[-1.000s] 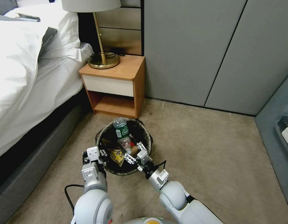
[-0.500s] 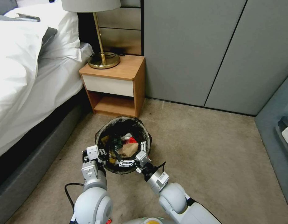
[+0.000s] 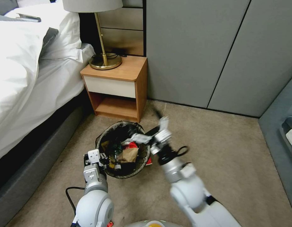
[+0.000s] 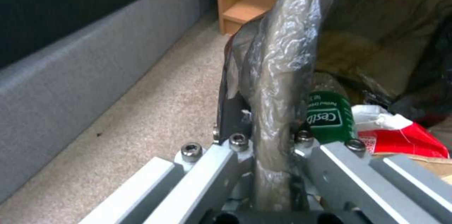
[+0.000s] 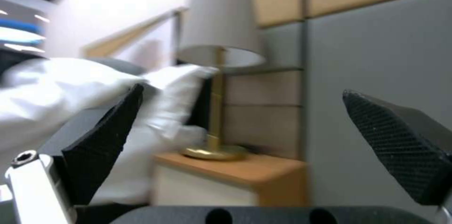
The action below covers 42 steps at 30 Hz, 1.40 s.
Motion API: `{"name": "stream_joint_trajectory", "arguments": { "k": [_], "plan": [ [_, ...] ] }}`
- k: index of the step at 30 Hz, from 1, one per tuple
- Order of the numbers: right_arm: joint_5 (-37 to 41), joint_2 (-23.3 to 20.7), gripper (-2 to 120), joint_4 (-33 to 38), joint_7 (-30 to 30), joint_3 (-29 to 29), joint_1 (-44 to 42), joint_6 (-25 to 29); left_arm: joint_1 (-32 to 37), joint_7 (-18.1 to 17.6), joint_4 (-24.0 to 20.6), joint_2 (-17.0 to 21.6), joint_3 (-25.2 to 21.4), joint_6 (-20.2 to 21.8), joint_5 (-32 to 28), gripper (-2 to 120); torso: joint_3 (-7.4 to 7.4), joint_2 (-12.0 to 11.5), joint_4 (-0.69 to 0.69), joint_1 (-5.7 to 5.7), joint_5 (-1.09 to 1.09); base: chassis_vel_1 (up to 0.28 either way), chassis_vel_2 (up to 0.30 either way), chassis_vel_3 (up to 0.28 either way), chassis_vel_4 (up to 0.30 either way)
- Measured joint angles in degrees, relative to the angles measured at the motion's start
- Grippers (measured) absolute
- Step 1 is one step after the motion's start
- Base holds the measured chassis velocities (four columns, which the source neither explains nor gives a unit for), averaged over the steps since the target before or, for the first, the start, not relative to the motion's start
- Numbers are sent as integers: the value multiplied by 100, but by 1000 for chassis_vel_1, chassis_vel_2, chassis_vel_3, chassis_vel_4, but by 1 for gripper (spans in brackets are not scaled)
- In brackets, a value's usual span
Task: Pick up the trash bin, then pick up the garbage from the floor and place it into the trash bin.
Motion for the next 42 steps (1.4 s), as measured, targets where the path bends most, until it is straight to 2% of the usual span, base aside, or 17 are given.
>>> {"name": "stream_joint_trajectory", "arguments": {
  "k": [2, 9, 17, 42],
  "plan": [
    [-20, 47, 100, -72, 356, 363, -399, 53, -41, -2, 0, 57, -34, 0, -51, 0, 0, 0, 1, 0, 0, 0, 0, 0, 0],
    [-2, 154, 100, -413, 515, 1001, -892, 502, -55, -22, -25, 74, -39, -9, -109, 0, 0, 0, 1, 0, 0, 0, 0, 0, 0],
    [1, 205, 100, -639, 496, 1010, -1020, 726, -27, -29, -108, 63, -36, -45, -158, 0, 0, 0, 1, 0, 0, 0, 0, 0, 0],
    [72, 224, 100, -754, 480, 848, -715, 676, -36, -14, -94, -18, -22, -58, -127, 0, 0, 0, 1, 0, 0, 39, 41, 43, 37]
  ]
}}
